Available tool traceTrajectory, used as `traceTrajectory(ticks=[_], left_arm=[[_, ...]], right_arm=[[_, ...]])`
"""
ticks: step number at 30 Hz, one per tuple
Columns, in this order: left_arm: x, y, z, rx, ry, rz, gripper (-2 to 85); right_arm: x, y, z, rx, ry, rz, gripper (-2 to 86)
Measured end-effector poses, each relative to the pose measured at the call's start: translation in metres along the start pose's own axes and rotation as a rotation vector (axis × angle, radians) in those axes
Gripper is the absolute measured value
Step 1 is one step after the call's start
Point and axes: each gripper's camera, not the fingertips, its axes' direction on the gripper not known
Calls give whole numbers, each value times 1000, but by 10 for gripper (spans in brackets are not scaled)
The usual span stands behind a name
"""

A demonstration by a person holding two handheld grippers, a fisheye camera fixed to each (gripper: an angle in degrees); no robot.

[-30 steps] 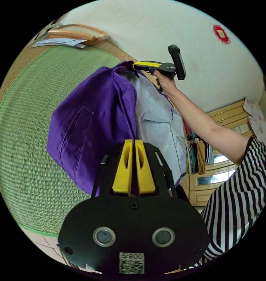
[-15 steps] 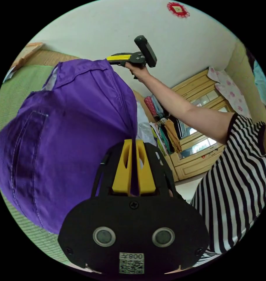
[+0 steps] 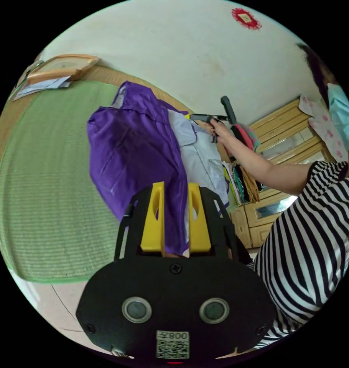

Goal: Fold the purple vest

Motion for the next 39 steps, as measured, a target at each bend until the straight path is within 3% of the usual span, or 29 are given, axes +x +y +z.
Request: traceTrajectory(ticks=[6,11,16,20,27,31,34,39], left_arm=[[-46,36,-44,98,-106,-148,115],[-95,0,-36,100,-8,-103,132],[-129,-38,-10,29,149,-78,125],[-131,-51,0,-4,245,-53,58],[-100,-54,-56,14,269,-65,34],[-85,-46,-76,-38,161,-112,38],[-104,-34,-43,-117,113,-181,48],[-137,-15,-10,-105,154,-289,83]], right_arm=[[-71,134,69,-102,-321,112,70],[-117,192,148,-179,-514,259,79],[-133,194,202,-207,-525,321,78],[-124,184,233,-195,-603,365,40],[-99,150,188,-59,-766,310,9],[-78,123,158,-35,-753,270,6],[-64,113,196,-152,-581,303,5],[-39,123,255,-195,-644,446,4]])
